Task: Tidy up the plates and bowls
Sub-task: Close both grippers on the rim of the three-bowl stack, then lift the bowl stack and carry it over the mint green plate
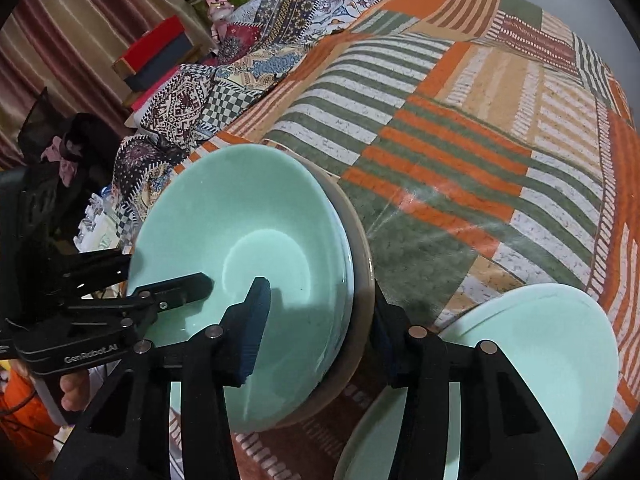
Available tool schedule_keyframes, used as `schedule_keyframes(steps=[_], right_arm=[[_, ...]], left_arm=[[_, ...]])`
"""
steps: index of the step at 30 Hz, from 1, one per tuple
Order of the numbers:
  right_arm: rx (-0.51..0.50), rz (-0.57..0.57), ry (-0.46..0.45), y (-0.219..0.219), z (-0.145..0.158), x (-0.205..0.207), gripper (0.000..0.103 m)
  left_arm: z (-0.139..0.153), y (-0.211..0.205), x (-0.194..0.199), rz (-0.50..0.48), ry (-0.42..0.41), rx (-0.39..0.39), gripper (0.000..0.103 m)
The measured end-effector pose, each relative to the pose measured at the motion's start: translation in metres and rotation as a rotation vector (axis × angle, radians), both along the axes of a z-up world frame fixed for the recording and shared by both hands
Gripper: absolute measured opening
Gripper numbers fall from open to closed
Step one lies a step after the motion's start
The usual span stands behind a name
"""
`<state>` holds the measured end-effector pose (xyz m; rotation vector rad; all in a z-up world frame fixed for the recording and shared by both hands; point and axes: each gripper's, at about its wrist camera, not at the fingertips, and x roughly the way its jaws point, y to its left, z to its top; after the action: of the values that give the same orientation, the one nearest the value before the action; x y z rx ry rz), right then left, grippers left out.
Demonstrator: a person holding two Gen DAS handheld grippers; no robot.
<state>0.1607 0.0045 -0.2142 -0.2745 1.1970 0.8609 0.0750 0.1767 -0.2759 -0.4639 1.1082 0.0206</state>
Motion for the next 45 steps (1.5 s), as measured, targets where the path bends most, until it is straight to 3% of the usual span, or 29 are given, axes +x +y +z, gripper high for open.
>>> schedule_keyframes(steps=[3, 6, 11, 23, 45], right_arm=[[0.003, -0.004, 0.043, 0.0, -0.009, 0.002, 0.042], [-0.013, -0.001, 0.008, 0.002, -0.008, -0.001, 0.041], [0.011, -0.02, 0.032, -0.004, -0.007, 0.004, 0.034], [0.043, -0.031, 0.044, -0.009, -0.003, 0.002, 0.031], [0.099, -0.06, -0.018, -0.04, 0.039, -0.002, 0.03]], left_arm=[[0.001, 0.0, 0.0, -0.005, -0.004, 0.003, 0.036], [0.001, 0.0, 0.0, 0.004, 0.001, 0.002, 0.036], [0.003, -0.001, 0.001, 0.009, 0.008, 0.01, 0.036], [0.013, -0.004, -0.001, 0.013, 0.007, 0.054, 0.036], [0.065, -0.031, 0.002, -0.018, -0.066, 0.074, 0.036]])
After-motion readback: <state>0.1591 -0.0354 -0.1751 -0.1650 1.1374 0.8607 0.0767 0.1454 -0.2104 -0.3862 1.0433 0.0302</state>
